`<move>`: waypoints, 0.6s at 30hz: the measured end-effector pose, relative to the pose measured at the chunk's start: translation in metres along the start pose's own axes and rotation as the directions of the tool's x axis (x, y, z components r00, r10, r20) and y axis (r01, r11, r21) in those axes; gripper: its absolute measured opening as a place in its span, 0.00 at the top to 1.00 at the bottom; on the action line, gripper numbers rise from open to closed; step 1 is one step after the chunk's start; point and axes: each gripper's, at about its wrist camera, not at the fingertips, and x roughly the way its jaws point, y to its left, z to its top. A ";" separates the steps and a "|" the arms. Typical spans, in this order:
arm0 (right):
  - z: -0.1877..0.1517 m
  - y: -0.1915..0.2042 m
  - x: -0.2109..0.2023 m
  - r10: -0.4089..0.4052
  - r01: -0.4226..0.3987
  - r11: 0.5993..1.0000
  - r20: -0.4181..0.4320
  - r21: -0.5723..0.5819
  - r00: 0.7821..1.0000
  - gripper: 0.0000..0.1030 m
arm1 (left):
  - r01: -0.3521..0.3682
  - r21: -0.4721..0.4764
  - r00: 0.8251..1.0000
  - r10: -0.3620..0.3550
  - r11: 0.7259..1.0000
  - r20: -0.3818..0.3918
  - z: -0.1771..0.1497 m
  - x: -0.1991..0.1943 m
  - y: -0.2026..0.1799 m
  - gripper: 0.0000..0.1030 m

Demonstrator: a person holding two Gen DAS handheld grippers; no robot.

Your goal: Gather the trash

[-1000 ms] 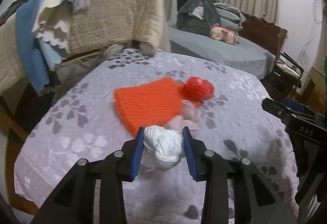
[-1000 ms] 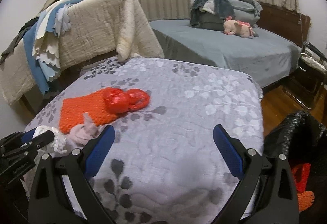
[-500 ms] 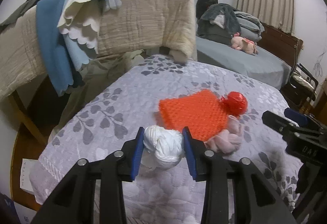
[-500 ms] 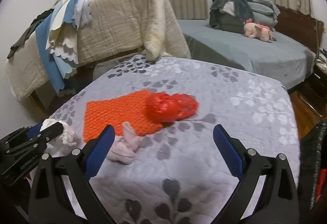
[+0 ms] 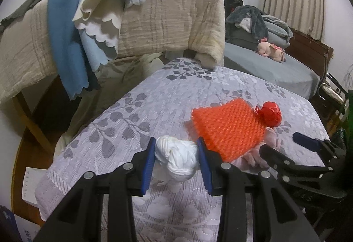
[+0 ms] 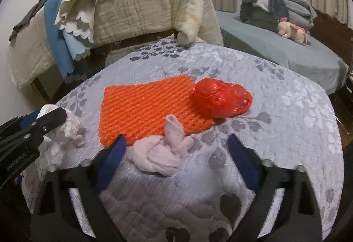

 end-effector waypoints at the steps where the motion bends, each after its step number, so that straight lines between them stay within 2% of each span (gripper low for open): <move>1: 0.000 0.000 0.002 0.009 -0.009 1.000 -0.010 -0.001 1.000 0.26 | 0.001 -0.002 1.000 -0.001 1.000 -0.001 0.000 0.001 0.001 0.64; 4: -0.001 0.004 0.002 0.030 -0.030 0.999 -0.014 -0.009 0.999 0.34 | 0.004 -0.006 1.000 -0.004 1.000 0.000 0.000 0.001 0.000 0.64; 6: -0.002 0.009 0.002 0.070 -0.071 0.997 -0.028 -0.023 0.997 0.50 | 0.007 -0.007 1.000 -0.007 1.000 0.000 0.000 0.001 0.000 0.64; 9: -0.002 0.013 0.001 0.081 -0.082 0.996 -0.024 -0.033 0.996 0.59 | 0.010 -0.007 1.000 -0.010 1.000 -0.001 0.001 0.001 -0.001 0.64; 12: -0.001 0.010 -0.004 0.098 -0.098 0.995 -0.023 -0.024 0.995 0.64 | 0.013 -0.003 1.000 -0.013 1.000 -0.001 0.001 0.000 -0.004 0.64; 13: -0.001 0.008 -0.006 0.098 -0.098 0.995 -0.019 -0.021 0.995 0.70 | 0.014 -0.002 1.000 -0.014 1.000 -0.001 0.001 -0.001 -0.005 0.64; 14: 0.000 0.006 -0.009 0.092 -0.092 0.995 -0.013 -0.021 0.996 0.86 | 0.015 -0.001 1.000 -0.015 1.000 -0.001 0.002 -0.001 -0.005 0.64; 18: 0.002 -0.004 -0.016 0.099 -0.099 0.995 -0.010 -0.006 0.995 0.86 | 0.024 0.007 1.000 -0.024 1.000 0.006 0.004 -0.005 -0.012 0.64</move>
